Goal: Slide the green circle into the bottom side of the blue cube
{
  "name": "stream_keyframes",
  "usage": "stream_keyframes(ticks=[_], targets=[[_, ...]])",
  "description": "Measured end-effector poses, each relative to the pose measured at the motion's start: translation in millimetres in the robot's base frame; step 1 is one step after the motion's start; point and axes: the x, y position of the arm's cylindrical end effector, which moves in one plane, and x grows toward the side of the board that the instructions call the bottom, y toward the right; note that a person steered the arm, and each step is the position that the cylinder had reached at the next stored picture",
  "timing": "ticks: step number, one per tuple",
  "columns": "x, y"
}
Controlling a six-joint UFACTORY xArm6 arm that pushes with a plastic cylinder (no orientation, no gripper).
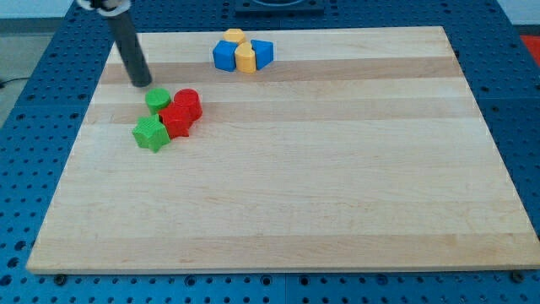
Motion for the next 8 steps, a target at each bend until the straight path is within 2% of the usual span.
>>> stream_keyframes(ticks=[2,4,7,8], targets=[[42.1,5.8],[66.2,19.1],[63.5,61.2],[19.6,60.8]])
